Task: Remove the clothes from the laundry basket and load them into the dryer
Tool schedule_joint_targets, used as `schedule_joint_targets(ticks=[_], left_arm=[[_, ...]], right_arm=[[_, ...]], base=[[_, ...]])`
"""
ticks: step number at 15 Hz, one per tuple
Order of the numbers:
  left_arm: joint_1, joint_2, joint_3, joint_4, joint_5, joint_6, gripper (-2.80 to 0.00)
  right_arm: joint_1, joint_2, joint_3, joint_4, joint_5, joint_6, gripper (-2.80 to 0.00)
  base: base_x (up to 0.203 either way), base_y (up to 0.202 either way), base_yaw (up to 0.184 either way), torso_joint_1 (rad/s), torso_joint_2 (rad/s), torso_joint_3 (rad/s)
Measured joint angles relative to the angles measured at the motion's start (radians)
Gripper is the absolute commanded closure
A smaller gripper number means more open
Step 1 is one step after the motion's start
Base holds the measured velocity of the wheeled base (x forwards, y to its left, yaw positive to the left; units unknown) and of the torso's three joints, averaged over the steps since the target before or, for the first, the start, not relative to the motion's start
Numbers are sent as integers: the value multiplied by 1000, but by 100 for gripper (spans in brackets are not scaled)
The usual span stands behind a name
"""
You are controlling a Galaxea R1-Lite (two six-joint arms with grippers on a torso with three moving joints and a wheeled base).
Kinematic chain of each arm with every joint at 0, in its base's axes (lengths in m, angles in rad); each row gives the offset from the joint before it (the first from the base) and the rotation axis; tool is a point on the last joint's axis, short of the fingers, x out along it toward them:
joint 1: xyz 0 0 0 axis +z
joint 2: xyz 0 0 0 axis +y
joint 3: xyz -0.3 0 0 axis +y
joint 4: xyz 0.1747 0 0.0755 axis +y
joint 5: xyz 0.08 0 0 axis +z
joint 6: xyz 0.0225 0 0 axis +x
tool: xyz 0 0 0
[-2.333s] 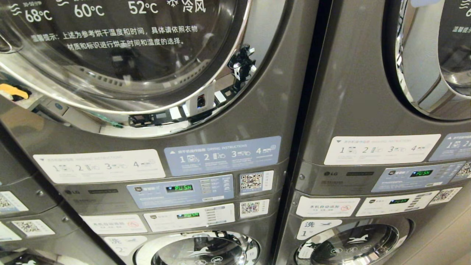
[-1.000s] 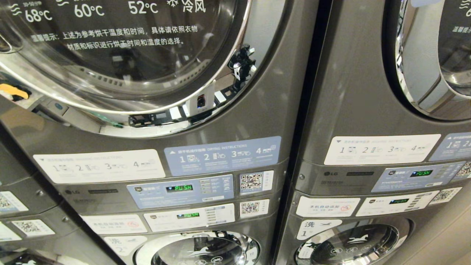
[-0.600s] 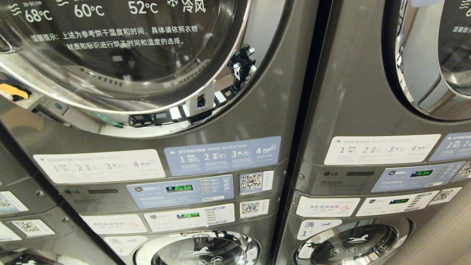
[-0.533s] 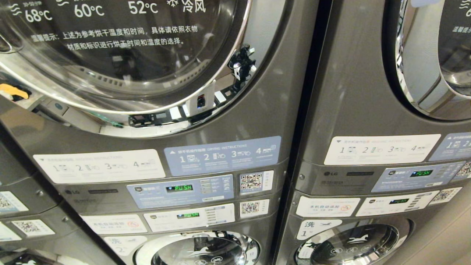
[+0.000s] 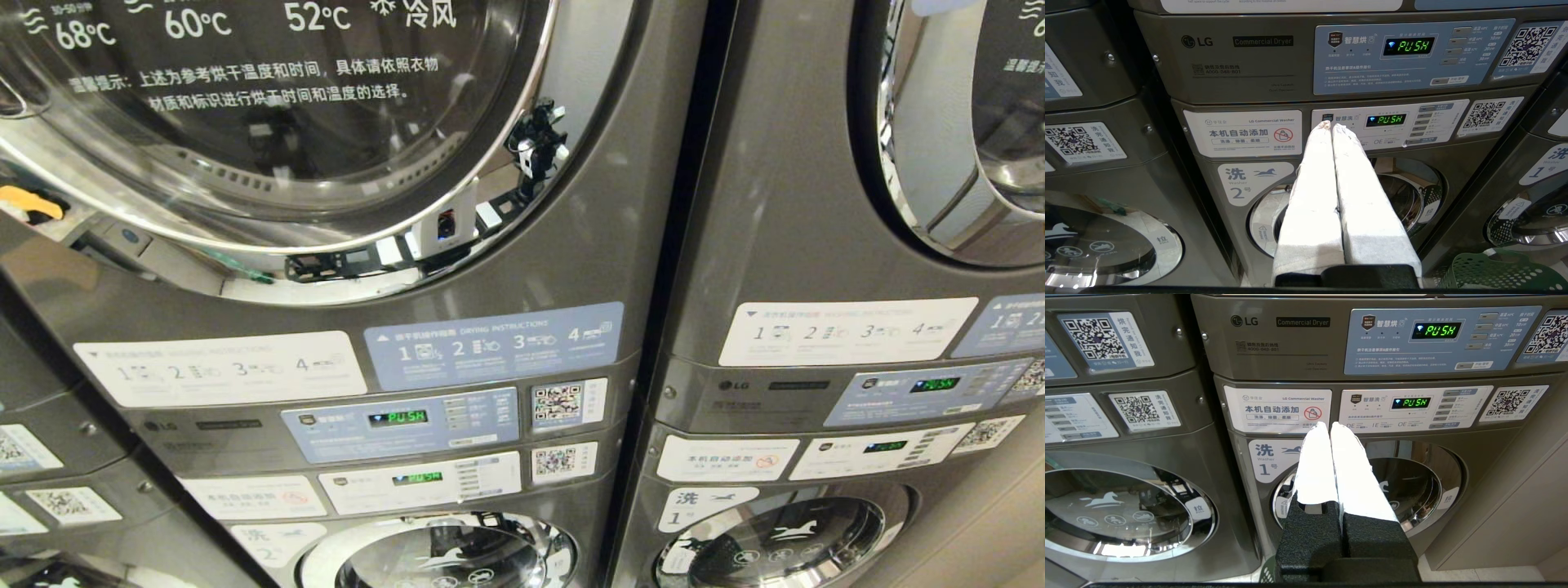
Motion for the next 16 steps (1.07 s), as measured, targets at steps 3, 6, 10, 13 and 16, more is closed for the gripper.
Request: schedule_joint_targets(ticks=[3, 6, 10, 13, 16], left_arm=[[0, 0, 0, 0, 0, 0, 0], [0, 0, 0, 0, 0, 0, 0], [0, 0, 0, 0, 0, 0, 0], [0, 0, 0, 0, 0, 0, 0], [0, 0, 0, 0, 0, 0, 0]], right_arm=[[0, 0, 0, 0, 0, 0, 0], [0, 0, 0, 0, 0, 0, 0], [0, 0, 0, 0, 0, 0, 0], [0, 0, 0, 0, 0, 0, 0], [0, 0, 0, 0, 0, 0, 0]], base=[[0, 0, 0, 0, 0, 0], [0, 0, 0, 0, 0, 0], [0, 0, 0, 0, 0, 0], [0, 0, 0, 0, 0, 0], [0, 0, 0, 0, 0, 0]])
